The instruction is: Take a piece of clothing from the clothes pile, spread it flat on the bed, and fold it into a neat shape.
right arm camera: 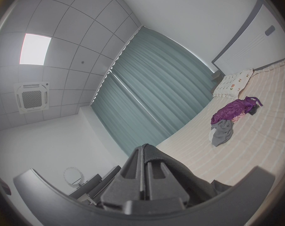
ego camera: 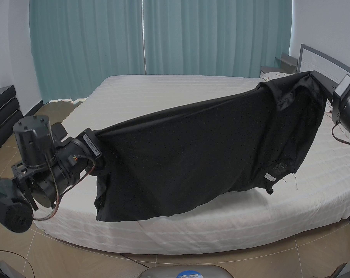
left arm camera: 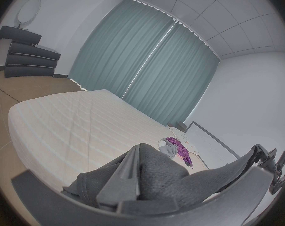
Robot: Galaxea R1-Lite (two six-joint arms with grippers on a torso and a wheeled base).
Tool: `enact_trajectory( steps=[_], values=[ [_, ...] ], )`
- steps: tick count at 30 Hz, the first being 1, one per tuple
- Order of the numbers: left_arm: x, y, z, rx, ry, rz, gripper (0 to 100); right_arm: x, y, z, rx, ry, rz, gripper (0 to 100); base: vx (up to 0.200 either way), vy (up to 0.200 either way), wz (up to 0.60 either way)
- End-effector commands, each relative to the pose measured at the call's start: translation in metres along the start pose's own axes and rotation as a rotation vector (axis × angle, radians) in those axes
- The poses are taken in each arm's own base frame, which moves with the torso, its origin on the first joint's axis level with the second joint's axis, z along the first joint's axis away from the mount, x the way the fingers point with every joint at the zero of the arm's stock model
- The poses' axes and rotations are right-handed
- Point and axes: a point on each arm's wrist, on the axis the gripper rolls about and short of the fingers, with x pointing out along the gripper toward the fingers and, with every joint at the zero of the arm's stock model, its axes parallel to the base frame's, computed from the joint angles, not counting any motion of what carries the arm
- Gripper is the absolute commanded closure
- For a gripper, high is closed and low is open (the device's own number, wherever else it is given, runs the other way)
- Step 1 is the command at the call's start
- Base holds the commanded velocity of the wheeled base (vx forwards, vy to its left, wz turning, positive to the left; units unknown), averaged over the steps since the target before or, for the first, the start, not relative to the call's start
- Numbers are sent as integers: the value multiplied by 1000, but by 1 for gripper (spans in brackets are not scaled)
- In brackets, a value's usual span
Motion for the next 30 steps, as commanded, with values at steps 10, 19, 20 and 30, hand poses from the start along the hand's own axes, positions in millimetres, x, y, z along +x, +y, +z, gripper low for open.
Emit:
enact_trajectory(
  steps=[10, 19, 20, 30],
  values=[
    [57, -10, 9, -62, 60, 46, 100, 84, -42, -22, -24, 46, -134, 100, 200, 0, 0],
    [122, 26, -28, -68, 129, 179, 100, 132, -78, -58, -23, 114, -200, 100, 200, 0, 0],
    [128, 30, -31, -71, 136, 190, 100, 137, -83, -63, -23, 121, -208, 100, 200, 0, 0],
    [191, 62, -82, -71, 190, 260, 100, 174, -147, -131, -28, 185, -285, 100, 0, 0, 0]
  ],
)
